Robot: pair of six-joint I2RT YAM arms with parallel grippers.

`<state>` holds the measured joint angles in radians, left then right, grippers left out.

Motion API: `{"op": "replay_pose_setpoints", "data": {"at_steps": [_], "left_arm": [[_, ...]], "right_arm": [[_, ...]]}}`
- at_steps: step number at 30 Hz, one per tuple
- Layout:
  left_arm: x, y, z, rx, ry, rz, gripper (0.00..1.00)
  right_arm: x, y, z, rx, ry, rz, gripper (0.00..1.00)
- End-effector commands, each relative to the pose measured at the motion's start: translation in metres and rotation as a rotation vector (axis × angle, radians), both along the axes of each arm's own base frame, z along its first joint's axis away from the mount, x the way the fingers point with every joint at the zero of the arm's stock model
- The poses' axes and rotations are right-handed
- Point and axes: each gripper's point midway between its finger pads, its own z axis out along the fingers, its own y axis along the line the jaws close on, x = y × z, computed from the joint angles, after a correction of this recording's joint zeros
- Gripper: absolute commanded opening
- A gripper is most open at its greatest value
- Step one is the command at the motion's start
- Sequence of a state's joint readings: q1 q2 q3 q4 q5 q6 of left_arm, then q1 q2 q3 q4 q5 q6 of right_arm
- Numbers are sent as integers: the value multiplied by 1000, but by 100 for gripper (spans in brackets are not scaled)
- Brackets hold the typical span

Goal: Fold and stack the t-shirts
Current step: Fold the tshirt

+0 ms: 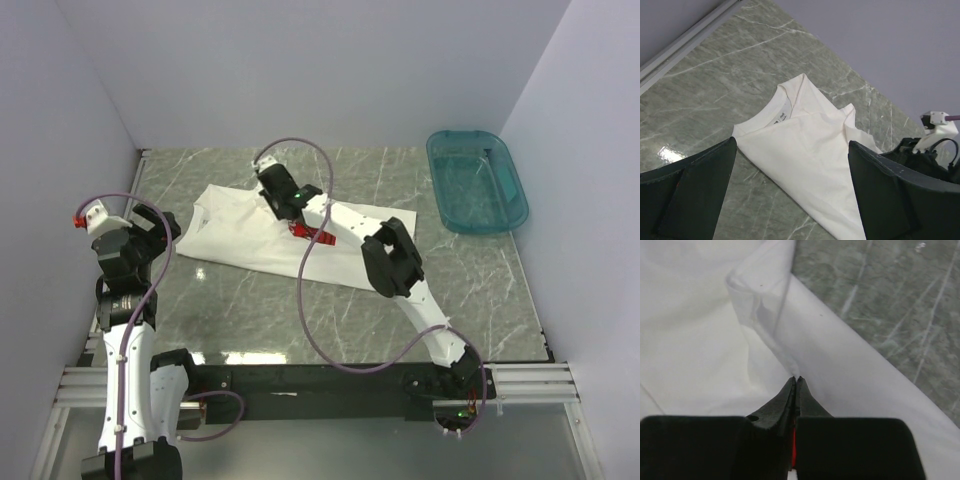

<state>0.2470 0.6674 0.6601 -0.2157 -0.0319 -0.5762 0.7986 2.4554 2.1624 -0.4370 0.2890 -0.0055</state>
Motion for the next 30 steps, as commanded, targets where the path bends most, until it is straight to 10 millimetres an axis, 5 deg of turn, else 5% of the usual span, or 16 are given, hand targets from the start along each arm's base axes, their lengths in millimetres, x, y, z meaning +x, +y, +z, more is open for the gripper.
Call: {"op": "replay_pose_setpoints", "data": {"at_steps": [1,8,12,15,22,25,30], "left_arm": [[1,1,4,21,-15,-2,99],[1,1,3,24,-10,1,99],[1,2,3,25,-8,3,99],[2,2,2,23,-5,-1,100],[3,1,0,19,2,-7,99],[5,1,-5,11,15,-8,100],[13,-7,-31,-90,90,-27,99]], "right_arm": [[19,-16,64,118,-110,-93,0],[28,-45,52,124,-64,-152,5],[27,-52,47,130,-27,-159,33],[22,-53,43,130,-4,-144,42],[16,-60,62,173,3,-137,45],[3,-56,77,197,52,-28,45],[-74,-48,99,204,190,531,45]]}}
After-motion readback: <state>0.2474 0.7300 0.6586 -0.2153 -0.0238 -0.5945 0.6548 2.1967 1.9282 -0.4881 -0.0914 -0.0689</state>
